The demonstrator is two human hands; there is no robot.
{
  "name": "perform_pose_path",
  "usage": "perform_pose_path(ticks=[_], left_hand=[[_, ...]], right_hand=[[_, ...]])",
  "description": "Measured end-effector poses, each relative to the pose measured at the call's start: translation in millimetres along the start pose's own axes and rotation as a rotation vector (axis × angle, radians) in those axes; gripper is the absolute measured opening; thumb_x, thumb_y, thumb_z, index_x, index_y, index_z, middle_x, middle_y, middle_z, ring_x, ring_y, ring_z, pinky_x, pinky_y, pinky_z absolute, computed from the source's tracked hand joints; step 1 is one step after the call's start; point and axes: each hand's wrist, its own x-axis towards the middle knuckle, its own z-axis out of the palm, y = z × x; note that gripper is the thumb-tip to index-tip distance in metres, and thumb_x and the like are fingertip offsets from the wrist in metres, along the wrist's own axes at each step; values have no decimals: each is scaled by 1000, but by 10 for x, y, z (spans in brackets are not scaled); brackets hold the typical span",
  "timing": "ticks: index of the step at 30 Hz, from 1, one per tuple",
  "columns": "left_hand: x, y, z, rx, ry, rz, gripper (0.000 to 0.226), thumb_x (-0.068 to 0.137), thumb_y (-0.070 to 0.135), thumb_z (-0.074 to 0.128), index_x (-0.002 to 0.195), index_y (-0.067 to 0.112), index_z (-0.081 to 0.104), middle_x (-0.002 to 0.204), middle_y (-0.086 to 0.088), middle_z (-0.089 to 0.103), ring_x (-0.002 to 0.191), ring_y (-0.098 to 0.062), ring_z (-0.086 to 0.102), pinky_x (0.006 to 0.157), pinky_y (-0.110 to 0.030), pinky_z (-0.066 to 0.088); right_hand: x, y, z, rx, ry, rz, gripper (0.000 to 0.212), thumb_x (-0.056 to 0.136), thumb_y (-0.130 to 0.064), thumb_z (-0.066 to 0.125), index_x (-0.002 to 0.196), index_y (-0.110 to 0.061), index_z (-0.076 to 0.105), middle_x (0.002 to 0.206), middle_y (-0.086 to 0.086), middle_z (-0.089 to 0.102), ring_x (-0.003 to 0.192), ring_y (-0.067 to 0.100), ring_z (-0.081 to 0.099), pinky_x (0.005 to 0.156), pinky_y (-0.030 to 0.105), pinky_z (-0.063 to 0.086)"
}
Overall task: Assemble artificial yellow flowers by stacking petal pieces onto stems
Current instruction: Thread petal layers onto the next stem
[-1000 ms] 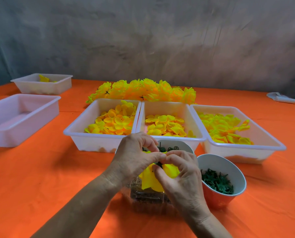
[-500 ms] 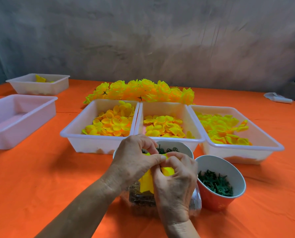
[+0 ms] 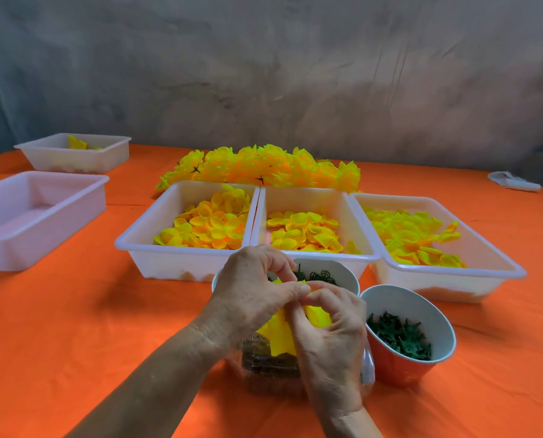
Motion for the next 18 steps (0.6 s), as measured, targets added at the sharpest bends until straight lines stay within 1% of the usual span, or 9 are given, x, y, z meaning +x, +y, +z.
perform_pose_path(ticks=[1,3,5,6,7,9,11,15,18], left_hand=[[-2,11,-1,5,-1,-4,28,66,20,84,50,26,61,89,11,67,91,-14,64,85,-41,51],[-11,16,-8,13,-1,-9,28,64,22,85,50,25,61,88,10,67,89,-15,64,82,-42,52],[-14,10,-14,24,0,-1,28,65,24,84,50,25,61,86,10,66,89,-13,63,82,-41,52],[-12,9,-13,27,0,4,28,65,24,84,50,26,61,86,10,66,89,-12,63,83,-40,52],[-13,9,-15,28,0,7,28,65,24,84,50,26,61,85,10,66,89,-12,63,83,-40,51],[-12,13,-16,27,-3,6,29,65,24,84,49,27,60,85,10,66,89,-11,63,84,-39,51],[-8,3,-14,22,-3,7,30,64,25,84,48,28,59,86,10,66,88,-12,63,83,-39,52],[8,-26,-14,18,-15,10,28,63,30,83,48,27,60,86,11,67,86,-11,64,80,-37,53],[24,-43,-6,15,-29,8,26,63,29,84,49,26,62,87,11,67,86,-8,64,79,-34,53]], right_hand=[[167,-145,-56,142,-23,37,14,65,-27,85,63,-24,72,88,-9,68,98,17,58,85,30,44],[392,-221,-141,234,-210,154,6,65,-34,80,66,-30,76,98,-9,69,105,11,59,88,29,44],[428,-210,-222,276,-389,221,7,69,-26,83,69,-31,77,102,-7,69,107,11,60,88,33,47],[451,-206,-242,277,-436,218,8,70,-21,82,70,-27,77,102,-4,70,106,13,61,88,41,50],[501,-205,-263,309,-445,234,4,70,-23,81,70,-25,77,103,-2,70,106,16,61,89,48,50],[536,-198,-284,277,-469,203,11,65,-35,77,70,-25,77,106,-2,69,111,20,58,91,54,47],[530,-167,-286,243,-483,180,16,62,-40,76,72,-27,77,108,-4,67,115,20,53,93,55,44],[507,-114,-273,230,-482,165,15,63,-45,73,72,-33,75,107,-13,65,116,10,48,95,51,43],[494,-54,-255,269,-493,175,17,65,-40,74,73,-25,76,108,-9,66,117,15,50,96,54,41]])
